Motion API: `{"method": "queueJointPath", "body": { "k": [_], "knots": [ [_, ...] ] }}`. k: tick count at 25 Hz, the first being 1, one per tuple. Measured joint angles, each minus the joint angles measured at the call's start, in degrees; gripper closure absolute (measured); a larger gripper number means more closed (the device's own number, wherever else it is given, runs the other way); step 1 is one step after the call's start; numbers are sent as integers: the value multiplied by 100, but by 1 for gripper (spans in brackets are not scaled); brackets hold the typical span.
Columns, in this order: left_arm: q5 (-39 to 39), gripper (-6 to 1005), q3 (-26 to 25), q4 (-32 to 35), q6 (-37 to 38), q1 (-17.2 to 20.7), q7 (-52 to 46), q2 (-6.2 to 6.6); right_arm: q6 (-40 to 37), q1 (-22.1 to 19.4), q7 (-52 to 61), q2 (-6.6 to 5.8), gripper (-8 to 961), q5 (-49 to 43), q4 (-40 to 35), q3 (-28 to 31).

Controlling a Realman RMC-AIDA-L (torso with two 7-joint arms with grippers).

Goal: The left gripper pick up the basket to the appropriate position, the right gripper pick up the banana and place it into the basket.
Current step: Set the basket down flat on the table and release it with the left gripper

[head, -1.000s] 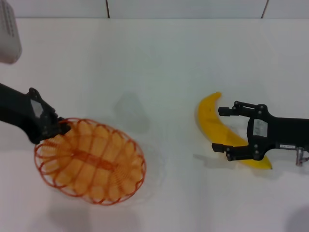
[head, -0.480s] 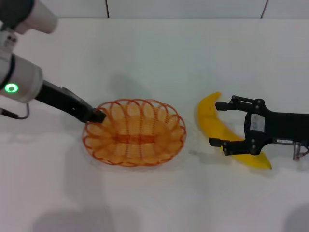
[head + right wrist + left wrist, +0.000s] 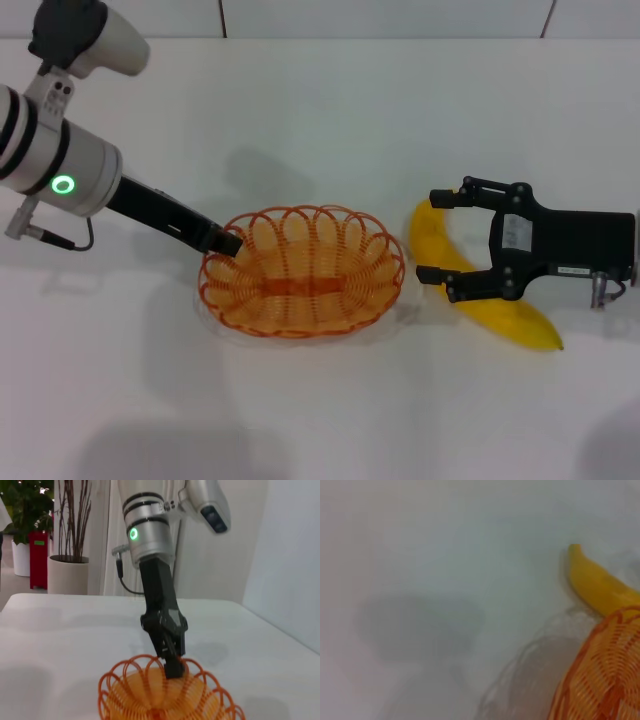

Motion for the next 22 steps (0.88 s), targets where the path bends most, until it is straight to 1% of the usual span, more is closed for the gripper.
{"method": "queueJointPath", "body": {
  "k": [4, 7, 22],
  "knots": [
    [23, 918, 13, -312, -169, -163, 90, 5, 0, 56, 0, 1, 58, 2, 24, -10],
    [25, 918, 32, -400, -221, -254, 120, 7, 6, 79, 0, -3, 58, 2, 71, -15],
    [82, 914, 81, -474, -220, -266, 186, 3, 8, 81, 0, -8, 57, -3, 79, -32]
  ]
}}
